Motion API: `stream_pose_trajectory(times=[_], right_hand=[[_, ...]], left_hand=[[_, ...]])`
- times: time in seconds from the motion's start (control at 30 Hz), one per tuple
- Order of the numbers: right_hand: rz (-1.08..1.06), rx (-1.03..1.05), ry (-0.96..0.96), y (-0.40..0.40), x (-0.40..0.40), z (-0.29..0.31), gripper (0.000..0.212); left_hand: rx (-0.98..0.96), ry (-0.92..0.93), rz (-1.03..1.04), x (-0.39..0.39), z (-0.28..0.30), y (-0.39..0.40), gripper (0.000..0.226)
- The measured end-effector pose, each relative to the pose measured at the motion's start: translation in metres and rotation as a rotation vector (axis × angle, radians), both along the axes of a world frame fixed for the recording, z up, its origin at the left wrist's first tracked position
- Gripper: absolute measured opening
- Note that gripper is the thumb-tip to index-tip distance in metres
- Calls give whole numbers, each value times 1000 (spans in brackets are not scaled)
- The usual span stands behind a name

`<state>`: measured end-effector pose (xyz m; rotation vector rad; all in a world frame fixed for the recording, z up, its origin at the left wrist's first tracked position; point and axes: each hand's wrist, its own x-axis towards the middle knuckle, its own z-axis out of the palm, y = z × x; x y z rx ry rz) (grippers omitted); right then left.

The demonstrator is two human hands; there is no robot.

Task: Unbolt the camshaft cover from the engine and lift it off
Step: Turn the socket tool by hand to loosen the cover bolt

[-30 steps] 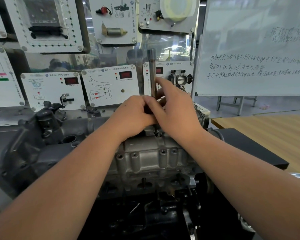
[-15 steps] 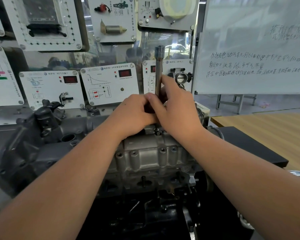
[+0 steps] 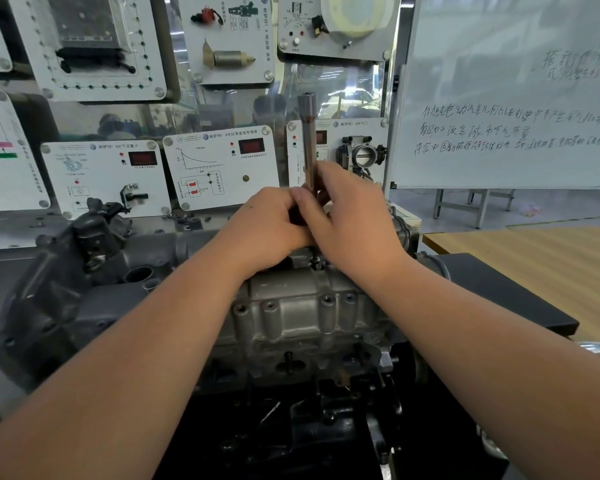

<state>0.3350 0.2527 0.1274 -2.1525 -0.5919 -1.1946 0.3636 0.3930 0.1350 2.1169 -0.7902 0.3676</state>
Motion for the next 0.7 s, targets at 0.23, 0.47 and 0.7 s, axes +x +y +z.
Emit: stream_pose_trajectory(times=[0.23,0.47,0.7], right_hand=[[-15,42,121,0,2,1,21],[4,67,37,0,-2,2,24],[-35,28,121,1,0,2,35]], left_hand=[[2,-4,13,2,-2,2,15],[-24,23,15,0,-1,0,20],[-6,48,4,-1,-1,-1,5]])
